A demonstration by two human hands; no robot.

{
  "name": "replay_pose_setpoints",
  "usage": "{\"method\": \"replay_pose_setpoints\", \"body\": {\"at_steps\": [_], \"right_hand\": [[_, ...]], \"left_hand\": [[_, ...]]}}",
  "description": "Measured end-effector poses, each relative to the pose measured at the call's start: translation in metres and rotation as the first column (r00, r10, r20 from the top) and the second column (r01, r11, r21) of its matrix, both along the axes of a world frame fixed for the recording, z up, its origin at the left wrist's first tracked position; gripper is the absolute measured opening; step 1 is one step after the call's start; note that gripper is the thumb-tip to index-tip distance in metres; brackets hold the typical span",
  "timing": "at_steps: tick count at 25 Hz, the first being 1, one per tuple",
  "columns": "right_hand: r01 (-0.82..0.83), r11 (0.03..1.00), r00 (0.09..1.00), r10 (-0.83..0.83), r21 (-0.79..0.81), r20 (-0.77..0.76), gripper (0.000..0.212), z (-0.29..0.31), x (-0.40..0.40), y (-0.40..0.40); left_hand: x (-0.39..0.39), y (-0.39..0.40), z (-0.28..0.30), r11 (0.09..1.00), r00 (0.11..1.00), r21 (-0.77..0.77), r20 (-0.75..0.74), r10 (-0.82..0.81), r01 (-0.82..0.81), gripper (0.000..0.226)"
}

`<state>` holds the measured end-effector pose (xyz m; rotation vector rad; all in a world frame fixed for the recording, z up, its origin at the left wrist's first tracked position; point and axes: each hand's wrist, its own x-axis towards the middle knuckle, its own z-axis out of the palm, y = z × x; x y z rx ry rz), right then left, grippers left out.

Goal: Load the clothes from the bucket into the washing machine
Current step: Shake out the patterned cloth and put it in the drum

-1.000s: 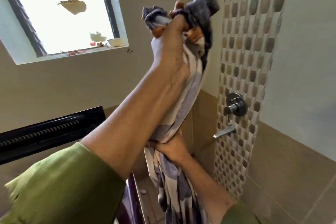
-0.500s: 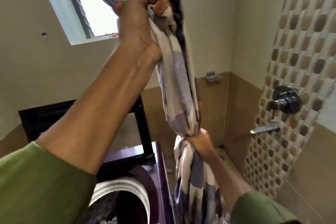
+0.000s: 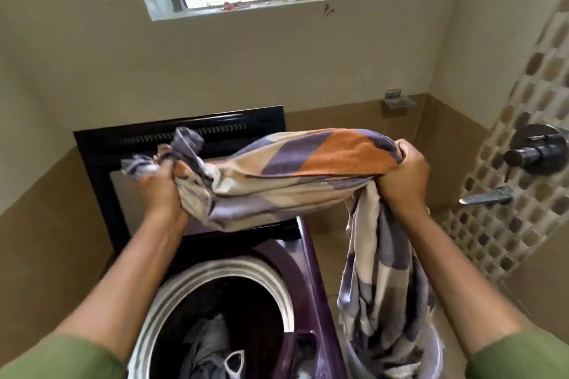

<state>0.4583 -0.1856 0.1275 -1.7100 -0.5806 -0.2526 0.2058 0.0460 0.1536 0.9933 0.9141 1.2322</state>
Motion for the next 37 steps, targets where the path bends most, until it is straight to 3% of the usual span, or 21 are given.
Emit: {"method": "replay_pose_setpoints", "body": {"at_steps": [2, 4, 6, 7, 8, 9, 10, 11, 13, 16, 18, 20, 23, 25, 26, 28, 30, 32, 33, 35, 37], "right_hand": [[-0.025, 1.000, 0.997, 0.025, -0.003, 0.067, 0.012, 0.012, -0.037, 0.023], [-0.062, 0.997, 0.988, 0.067, -0.041, 0.136, 0.010, 0.015, -0.078, 0.050], [-0.078, 0.980, 0.971, 0.117, -0.183, 0.210, 0.015, 0.004, -0.121, 0.078], [-0.078, 0.952, 0.957, 0.156, -0.297, 0.246, 0.016, -0.006, -0.139, 0.092], [-0.073, 0.902, 0.941, 0.204, -0.425, 0.270, 0.016, -0.017, -0.155, 0.106], [-0.066, 0.831, 0.928, 0.254, -0.553, 0.271, 0.014, -0.030, -0.170, 0.120], [-0.063, 0.747, 0.920, 0.300, -0.661, 0.251, 0.013, -0.045, -0.185, 0.132], [-0.070, 0.668, 0.918, 0.334, -0.741, 0.215, 0.013, -0.059, -0.199, 0.142], [-0.125, 0.534, 0.917, 0.384, -0.836, 0.109, 0.022, -0.091, -0.226, 0.154], [-0.277, 0.411, 0.868, 0.494, -0.869, -0.043, 0.040, -0.127, -0.257, 0.157], [-0.447, 0.377, 0.803, 0.569, -0.811, -0.179, 0.066, -0.133, -0.254, 0.151], [-0.545, 0.257, 0.702, 0.661, -0.798, -0.266, 0.092, -0.132, -0.238, 0.138], [-0.309, 0.058, 0.717, 0.670, -0.949, -0.192, 0.110, -0.139, -0.200, 0.107], [-0.268, -0.066, 0.789, 0.557, -0.961, -0.259, 0.112, -0.145, -0.176, 0.083], [-0.300, -0.069, 0.816, 0.497, -0.951, -0.294, 0.104, -0.146, -0.167, 0.074], [-0.334, 0.018, 0.835, 0.470, -0.942, -0.287, 0.061, -0.144, -0.164, 0.070], [-0.283, 0.118, 0.829, 0.529, -0.952, -0.181, 0.030, -0.143, -0.176, 0.080], [-0.226, 0.213, 0.830, 0.553, -0.951, -0.073, 0.019, -0.146, -0.190, 0.090], [-0.183, 0.268, 0.839, 0.545, -0.946, -0.008, 0.018, -0.145, -0.195, 0.095], [-0.097, 0.350, 0.840, 0.530, -0.932, 0.111, 0.023, -0.134, -0.208, 0.108], [-0.059, 0.419, 0.813, 0.547, -0.906, 0.200, 0.028, -0.124, -0.231, 0.125]], "left_hand": [[-0.022, 0.009, -0.046, 0.999, 1.000, -0.030, -0.007, -0.027, 0.026, 0.026], [-0.048, 0.012, -0.089, 0.947, 0.960, -0.159, 0.016, -0.280, 0.279, 0.022], [-0.085, 0.014, -0.128, 0.790, 0.813, -0.304, -0.077, -0.578, 0.533, 0.004], [-0.106, 0.018, -0.145, 0.702, 0.652, -0.372, -0.272, -0.708, 0.607, 0.007], [-0.124, 0.022, -0.159, 0.621, 0.382, -0.444, -0.516, -0.766, 0.646, 0.020], [-0.139, 0.027, -0.168, 0.584, 0.121, -0.483, -0.694, -0.710, 0.653, 0.036], [-0.151, 0.029, -0.173, 0.586, -0.008, -0.459, -0.791, -0.612, 0.668, 0.055], [-0.158, 0.032, -0.177, 0.600, 0.019, -0.386, -0.831, -0.557, 0.700, 0.072], [-0.156, 0.025, -0.178, 0.575, 0.226, -0.196, -0.783, -0.579, 0.794, 0.100], [-0.131, 0.006, -0.184, 0.554, 0.316, -0.058, -0.769, -0.555, 0.831, 0.124], [-0.121, 0.001, -0.188, 0.655, 0.426, 0.008, -0.766, -0.482, 0.756, 0.090], [-0.124, 0.007, -0.189, 0.690, 0.421, 0.054, -0.826, -0.375, 0.722, 0.042], [-0.143, 0.023, -0.188, 0.648, 0.387, 0.095, -0.863, -0.325, 0.756, 0.009], [-0.160, 0.036, -0.180, 0.598, 0.377, 0.090, -0.846, -0.376, 0.797, 0.013], [-0.167, 0.042, -0.177, 0.575, 0.359, 0.068, -0.839, -0.409, 0.815, 0.016], [-0.180, 0.051, -0.176, 0.552, 0.284, -0.048, -0.818, -0.500, 0.832, 0.020], [-0.194, 0.059, -0.186, 0.517, 0.137, -0.228, -0.806, -0.575, 0.825, 0.021], [-0.204, 0.065, -0.196, 0.396, -0.171, -0.433, -0.820, -0.546, 0.810, 0.064], [-0.204, 0.065, -0.199, 0.361, -0.229, -0.462, -0.817, -0.530, 0.810, 0.092], [-0.189, 0.054, -0.196, 0.336, -0.119, -0.336, -0.841, -0.529, 0.880, 0.122], [-0.162, 0.029, -0.187, 0.344, 0.070, -0.110, -0.880, -0.469, 0.932, 0.121]]}}
